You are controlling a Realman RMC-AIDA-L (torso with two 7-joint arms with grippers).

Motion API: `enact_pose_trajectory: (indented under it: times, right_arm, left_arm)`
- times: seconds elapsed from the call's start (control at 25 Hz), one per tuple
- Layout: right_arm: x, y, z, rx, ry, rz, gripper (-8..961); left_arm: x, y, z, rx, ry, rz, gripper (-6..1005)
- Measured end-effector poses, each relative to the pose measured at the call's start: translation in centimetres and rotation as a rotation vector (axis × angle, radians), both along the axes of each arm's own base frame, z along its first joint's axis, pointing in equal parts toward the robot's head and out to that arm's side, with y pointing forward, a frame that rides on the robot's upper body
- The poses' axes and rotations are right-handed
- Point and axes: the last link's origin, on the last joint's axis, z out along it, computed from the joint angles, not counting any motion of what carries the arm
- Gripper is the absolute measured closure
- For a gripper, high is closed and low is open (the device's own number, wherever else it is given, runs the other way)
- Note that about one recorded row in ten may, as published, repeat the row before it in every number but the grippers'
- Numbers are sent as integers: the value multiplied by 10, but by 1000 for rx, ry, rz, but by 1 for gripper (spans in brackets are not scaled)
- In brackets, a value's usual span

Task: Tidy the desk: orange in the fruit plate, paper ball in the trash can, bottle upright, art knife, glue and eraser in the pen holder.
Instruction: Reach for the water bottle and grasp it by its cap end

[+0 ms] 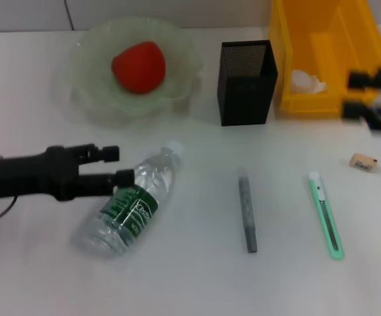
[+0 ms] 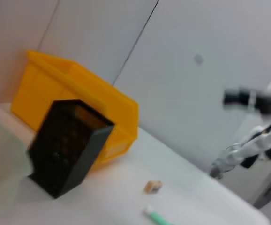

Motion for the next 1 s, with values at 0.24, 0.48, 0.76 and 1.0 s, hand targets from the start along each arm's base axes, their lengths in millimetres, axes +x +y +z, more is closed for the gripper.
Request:
enact_pose_trajectory:
  times: [0.24, 0.48, 0.76, 1.0]
  right_arm:
    - [53, -44, -25, -61, 129, 61, 294]
    - [71, -59, -56, -108, 78, 46, 295]
    - [76, -66, -68, -139, 32, 48, 296]
    - [82, -63, -74, -114, 8, 15, 296]
  left_arm:
    - [42, 21, 14, -166, -2, 70, 184]
    - [96, 51, 15, -247, 145, 70, 185]
    - [141, 86, -1, -215, 376, 148, 186]
    - [154, 102, -30, -158, 652, 198, 187]
